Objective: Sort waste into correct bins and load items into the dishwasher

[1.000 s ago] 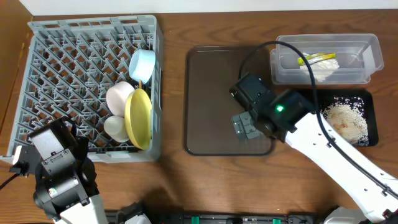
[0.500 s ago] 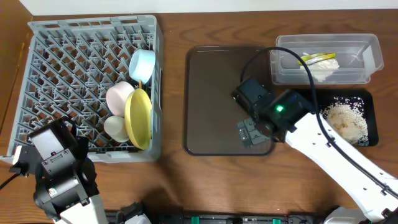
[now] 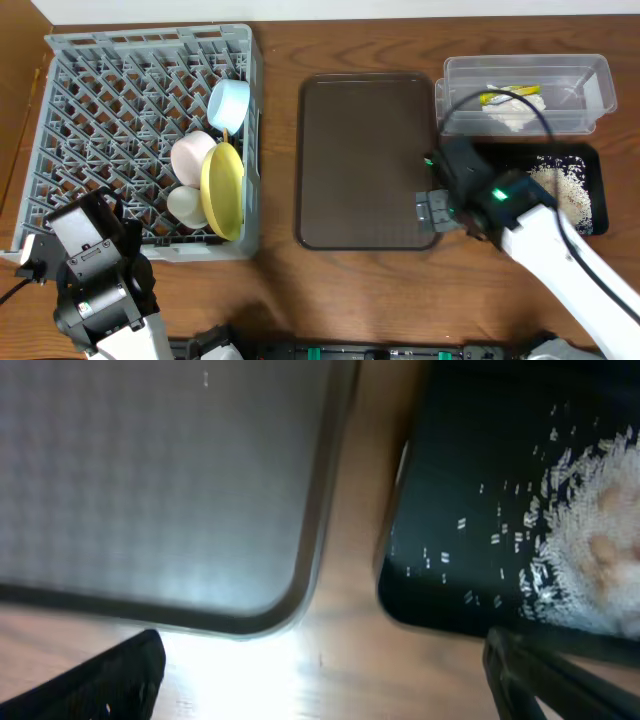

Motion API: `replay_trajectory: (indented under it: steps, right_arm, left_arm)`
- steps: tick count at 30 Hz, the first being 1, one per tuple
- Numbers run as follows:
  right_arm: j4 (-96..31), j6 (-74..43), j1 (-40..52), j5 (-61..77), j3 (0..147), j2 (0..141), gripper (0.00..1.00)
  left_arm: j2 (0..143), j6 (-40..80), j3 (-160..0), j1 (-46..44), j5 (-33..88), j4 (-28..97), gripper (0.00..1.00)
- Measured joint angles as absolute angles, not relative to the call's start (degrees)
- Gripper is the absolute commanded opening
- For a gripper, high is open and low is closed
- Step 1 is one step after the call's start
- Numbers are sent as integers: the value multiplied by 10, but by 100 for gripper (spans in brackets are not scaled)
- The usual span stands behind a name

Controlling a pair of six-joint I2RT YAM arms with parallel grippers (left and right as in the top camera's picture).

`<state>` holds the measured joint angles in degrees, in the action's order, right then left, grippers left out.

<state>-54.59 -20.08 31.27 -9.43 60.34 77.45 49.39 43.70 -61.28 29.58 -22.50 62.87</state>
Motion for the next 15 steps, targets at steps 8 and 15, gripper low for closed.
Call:
replay_trajectory:
  steps: [8,15]
  right_arm:
    - [-326,-144,195,-10,401,551,99]
    - [-200,-122,104,48,216,338,99]
  left_arm:
    - [494,437,-614,296,-225,628,94]
    - [494,437,-614,296,-225,628,94]
